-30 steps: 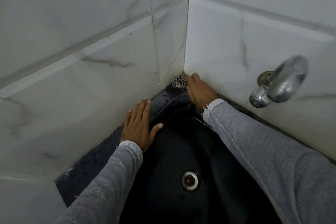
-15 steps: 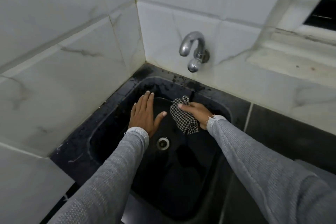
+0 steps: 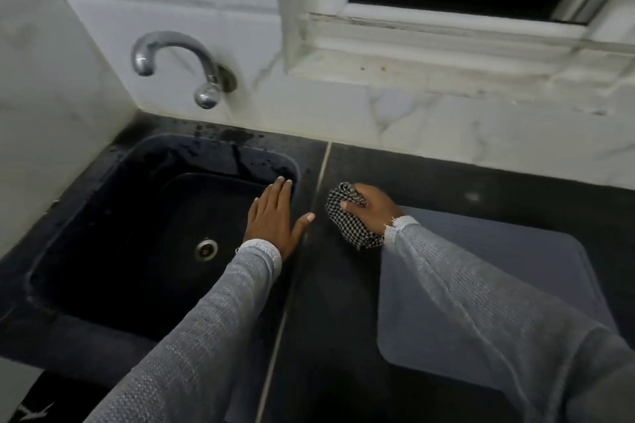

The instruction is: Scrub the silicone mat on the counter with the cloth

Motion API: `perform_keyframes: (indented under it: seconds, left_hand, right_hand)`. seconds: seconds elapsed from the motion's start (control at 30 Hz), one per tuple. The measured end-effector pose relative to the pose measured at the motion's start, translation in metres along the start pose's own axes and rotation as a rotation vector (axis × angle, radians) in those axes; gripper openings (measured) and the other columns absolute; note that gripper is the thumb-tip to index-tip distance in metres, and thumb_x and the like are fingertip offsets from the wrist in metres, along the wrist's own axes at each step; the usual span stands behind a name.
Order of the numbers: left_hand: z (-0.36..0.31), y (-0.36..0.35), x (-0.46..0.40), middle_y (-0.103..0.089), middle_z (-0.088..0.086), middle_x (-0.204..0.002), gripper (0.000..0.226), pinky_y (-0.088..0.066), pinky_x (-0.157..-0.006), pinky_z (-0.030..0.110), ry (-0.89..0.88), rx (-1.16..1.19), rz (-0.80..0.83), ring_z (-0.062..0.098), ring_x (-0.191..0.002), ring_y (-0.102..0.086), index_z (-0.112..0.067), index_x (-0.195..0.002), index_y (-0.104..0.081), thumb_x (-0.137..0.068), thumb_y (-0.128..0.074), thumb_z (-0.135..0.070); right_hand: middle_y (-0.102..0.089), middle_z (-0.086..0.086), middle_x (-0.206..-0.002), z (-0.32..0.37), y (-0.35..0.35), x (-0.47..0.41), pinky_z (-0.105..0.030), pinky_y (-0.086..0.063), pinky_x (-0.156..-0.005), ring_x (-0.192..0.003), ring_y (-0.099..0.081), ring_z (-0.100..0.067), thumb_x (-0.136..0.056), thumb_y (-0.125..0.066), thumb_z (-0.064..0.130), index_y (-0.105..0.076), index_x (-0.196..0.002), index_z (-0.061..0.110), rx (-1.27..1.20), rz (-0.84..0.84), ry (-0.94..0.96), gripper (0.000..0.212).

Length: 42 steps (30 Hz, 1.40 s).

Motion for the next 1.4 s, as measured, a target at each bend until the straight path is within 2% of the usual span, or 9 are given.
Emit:
perform_keyframes:
  seconds: [0.2, 0.37, 0.43, 0.53, 0.67, 0.77, 1.03, 1.23, 1.4]
  left_hand:
    - [-0.129, -0.072, 0.028, 0.004, 0.000, -0.160, 0.085, -0.012, -0.117, 0.046, -0.144, -0.026, 0.208, 0.022, -0.147, -0.005, -0.024, -0.152, -0.007, -0.086, -0.038, -0.069]
    - [-0.217, -0.141, 0.066, 0.024, -0.003, -0.156, 0.104, -0.007, -0.113, 0.062, -0.207, -0.118, 0.468, 0.026, -0.146, 0.014, -0.041, -0.148, 0.012, -0.069, -0.041, -0.085]
    - [-0.245, -0.160, 0.079, 0.029, -0.003, -0.155, 0.109, -0.004, -0.111, 0.066, -0.230, -0.160, 0.524, 0.027, -0.144, 0.019, -0.046, -0.144, 0.017, -0.064, -0.042, -0.089]
    - [-0.279, -0.181, 0.096, 0.034, -0.004, -0.152, 0.115, 0.003, -0.107, 0.071, -0.256, -0.184, 0.601, 0.029, -0.142, 0.025, -0.049, -0.141, 0.021, -0.058, -0.047, -0.090]
    - [-0.294, -0.203, 0.112, 0.036, -0.002, -0.151, 0.120, 0.004, -0.103, 0.074, -0.311, -0.277, 0.708, 0.034, -0.141, 0.026, -0.050, -0.142, 0.020, -0.056, -0.056, -0.086]
    - [-0.291, -0.206, 0.113, 0.038, -0.002, -0.150, 0.121, 0.006, -0.104, 0.074, -0.327, -0.306, 0.736, 0.035, -0.140, 0.027, -0.050, -0.141, 0.022, -0.057, -0.058, -0.084]
    - [-0.291, -0.202, 0.115, 0.040, -0.001, -0.149, 0.120, 0.007, -0.105, 0.072, -0.360, -0.311, 0.736, 0.035, -0.140, 0.029, -0.050, -0.142, 0.020, -0.059, -0.061, -0.080]
    - [-0.292, -0.206, 0.111, 0.040, -0.001, -0.149, 0.121, 0.007, -0.105, 0.073, -0.352, -0.327, 0.725, 0.033, -0.140, 0.029, -0.047, -0.143, 0.021, -0.059, -0.060, -0.081]
    - [-0.305, -0.199, 0.094, 0.038, -0.001, -0.150, 0.124, 0.006, -0.108, 0.069, -0.332, -0.292, 0.633, 0.030, -0.140, 0.029, -0.043, -0.142, 0.026, -0.057, -0.053, -0.088]
  right_hand:
    - [-0.069, -0.008, -0.097, -0.092, 0.110, 0.072, -0.041, -0.054, -0.080, -0.088, -0.065, -0.022, -0.083, -0.065, 0.031, -0.062, -0.099, 0.009, -0.034, -0.214, -0.177, 0.027]
    - [-0.069, -0.010, -0.097, -0.161, 0.179, 0.136, -0.037, -0.053, -0.081, -0.088, -0.064, -0.023, -0.083, -0.066, 0.026, -0.063, -0.097, 0.007, -0.051, -0.346, -0.288, 0.023]
    - [-0.069, -0.010, -0.097, -0.185, 0.203, 0.159, -0.038, -0.052, -0.082, -0.089, -0.064, -0.024, -0.083, -0.065, 0.026, -0.063, -0.097, 0.007, -0.029, -0.394, -0.331, 0.024]
    - [-0.067, -0.009, -0.098, -0.214, 0.233, 0.192, -0.028, -0.045, -0.074, -0.085, -0.060, -0.020, -0.084, -0.065, 0.024, -0.063, -0.096, 0.006, -0.011, -0.463, -0.382, 0.022]
    - [-0.064, -0.004, -0.099, -0.239, 0.256, 0.220, -0.028, -0.045, -0.078, -0.089, -0.058, -0.017, -0.084, -0.065, 0.024, -0.063, -0.104, 0.010, -0.046, -0.491, -0.412, 0.024]
    - [-0.065, -0.005, -0.097, -0.252, 0.263, 0.229, -0.032, -0.049, -0.080, -0.089, -0.061, -0.020, -0.083, -0.066, 0.024, -0.063, -0.100, 0.010, -0.073, -0.507, -0.427, 0.023]
    - [-0.063, -0.002, -0.094, -0.256, 0.263, 0.222, -0.026, -0.045, -0.075, -0.084, -0.059, -0.016, -0.084, -0.066, 0.022, -0.062, -0.099, 0.010, -0.110, -0.505, -0.402, 0.020]
    - [-0.066, -0.011, -0.097, -0.260, 0.282, 0.213, -0.027, -0.044, -0.073, -0.085, -0.061, -0.024, -0.088, -0.057, 0.020, -0.062, -0.098, 0.005, 0.049, -0.541, -0.461, 0.018]
    - [-0.066, -0.009, -0.101, -0.252, 0.294, 0.204, -0.030, -0.047, -0.076, -0.091, -0.063, -0.029, -0.089, -0.050, 0.016, -0.064, -0.102, 0.013, 0.281, -0.554, -0.448, 0.019]
Point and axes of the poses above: each hand's wrist, its own x-axis away from the middle knuckle, its own y-axis out of the back of the hand, z = x × y, the point moved 8 cm from there along -x, towards the middle knuckle
